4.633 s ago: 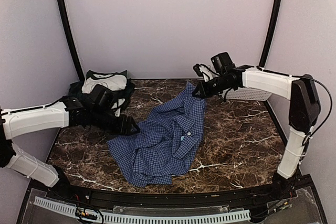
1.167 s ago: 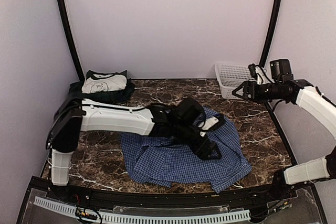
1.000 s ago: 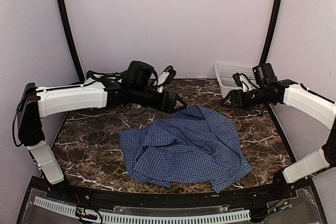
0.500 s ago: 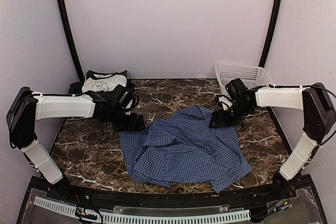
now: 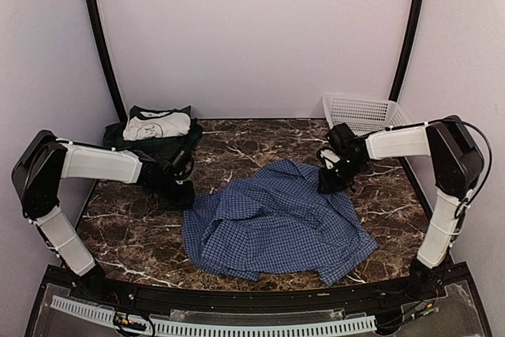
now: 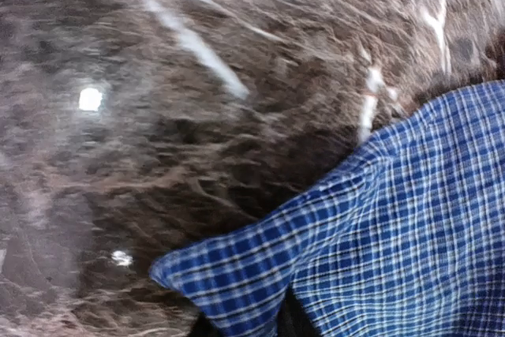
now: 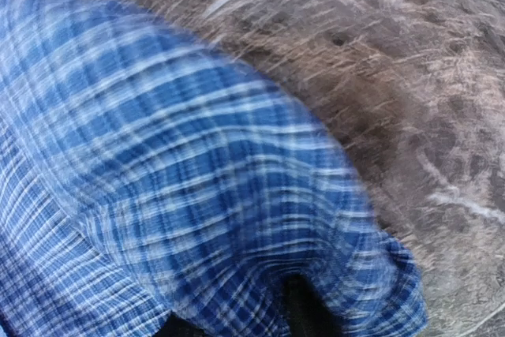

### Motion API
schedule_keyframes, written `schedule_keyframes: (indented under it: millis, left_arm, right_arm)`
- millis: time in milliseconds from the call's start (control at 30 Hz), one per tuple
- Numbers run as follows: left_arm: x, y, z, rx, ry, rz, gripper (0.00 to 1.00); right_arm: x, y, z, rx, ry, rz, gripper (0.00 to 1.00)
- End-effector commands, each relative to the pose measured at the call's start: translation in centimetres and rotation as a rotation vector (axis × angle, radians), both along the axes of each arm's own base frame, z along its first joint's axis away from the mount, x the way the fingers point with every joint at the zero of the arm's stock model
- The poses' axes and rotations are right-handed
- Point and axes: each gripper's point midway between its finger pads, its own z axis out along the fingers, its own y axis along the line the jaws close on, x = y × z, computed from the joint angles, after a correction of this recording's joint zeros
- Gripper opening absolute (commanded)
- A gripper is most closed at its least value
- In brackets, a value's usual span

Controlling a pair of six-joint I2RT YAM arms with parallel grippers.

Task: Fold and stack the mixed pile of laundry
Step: Adjust the crumpled shirt at the center of the board.

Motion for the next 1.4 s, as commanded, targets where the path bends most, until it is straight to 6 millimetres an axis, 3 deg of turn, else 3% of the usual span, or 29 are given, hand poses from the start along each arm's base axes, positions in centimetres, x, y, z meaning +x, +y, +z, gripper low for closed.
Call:
schedule_keyframes:
  millis: [0, 33, 233, 300, 433, 567, 700, 767, 800, 833, 933, 967, 1067, 1167, 1300, 1333, 1367]
  left_arm:
    - [1.2, 5.8, 4.8, -0.017, -0.106, 0.162, 0.01]
    - [1.5, 6.9, 5.7, 0.002, -0.137, 0.192, 0.01]
    - [-0.3, 14.2, 12.4, 0.045, -0.300, 0.376, 0.00]
    - [-1.1, 15.1, 12.5, 0.042, -0.294, 0.395, 0.00]
    - [-2.6, 15.2, 10.2, 0.061, -0.214, 0.380, 0.00]
    - [-3.2, 12.6, 9.8, -0.055, -0.195, 0.278, 0.00]
    - [-4.4, 11.6, 10.4, -0.073, -0.167, 0.200, 0.00]
    - [-5.1, 9.4, 10.4, -0.136, -0.141, 0.107, 0.00]
    - [-5.8, 6.6, 10.3, -0.218, -0.099, 0.006, 0.00]
    - [-6.5, 5.4, 10.2, -0.237, -0.063, -0.042, 0.00]
    - [-9.5, -0.2, 9.9, -0.226, 0.019, -0.291, 0.00]
    - [-10.0, -1.2, 9.9, -0.218, 0.020, -0.333, 0.00]
    - [-12.3, -5.8, 11.1, -0.262, -0.030, -0.553, 0.00]
    - [-13.6, -7.4, 11.0, -0.255, -0.038, -0.660, 0.00]
    - [-15.9, -9.2, 8.1, -0.092, -0.001, -0.859, 0.00]
    - [-17.0, -10.5, 8.3, -0.066, -0.031, -0.947, 0.00]
    - [-16.9, -11.1, 7.4, -0.008, -0.055, -0.972, 0.00]
  right_arm:
    - [2.8, -0.3, 1.0, -0.050, -0.091, -0.027, 0.13]
    - [3.2, -0.5, 1.4, -0.049, -0.104, -0.034, 0.02]
    - [5.4, -2.9, 5.5, -0.015, -0.208, -0.097, 0.00]
    - [6.0, -3.9, 6.6, 0.003, -0.234, -0.120, 0.00]
    - [6.8, -4.7, 8.3, 0.021, -0.275, -0.131, 0.00]
    - [7.2, -4.5, 10.4, 0.041, -0.314, -0.115, 0.00]
    - [9.0, -6.6, 13.6, 0.013, -0.389, -0.170, 0.00]
    - [10.3, -7.6, 15.4, 0.008, -0.425, -0.199, 0.00]
    - [11.0, -7.9, 15.9, 0.007, -0.439, -0.207, 0.00]
    - [11.6, -8.0, 16.5, 0.006, -0.451, -0.206, 0.00]
    - [13.0, -7.2, 16.6, 0.014, -0.431, -0.181, 0.00]
    - [13.1, -6.7, 17.0, 0.030, -0.432, -0.170, 0.00]
    - [13.0, -4.9, 19.6, 0.101, -0.478, -0.136, 0.00]
    - [12.0, -3.1, 22.1, 0.182, -0.514, -0.084, 0.00]
    - [10.3, -2.4, 23.0, 0.228, -0.520, -0.054, 0.00]
    - [9.9, -2.5, 22.8, 0.231, -0.516, -0.051, 0.00]
    - [9.6, -2.5, 22.7, 0.235, -0.515, -0.050, 0.00]
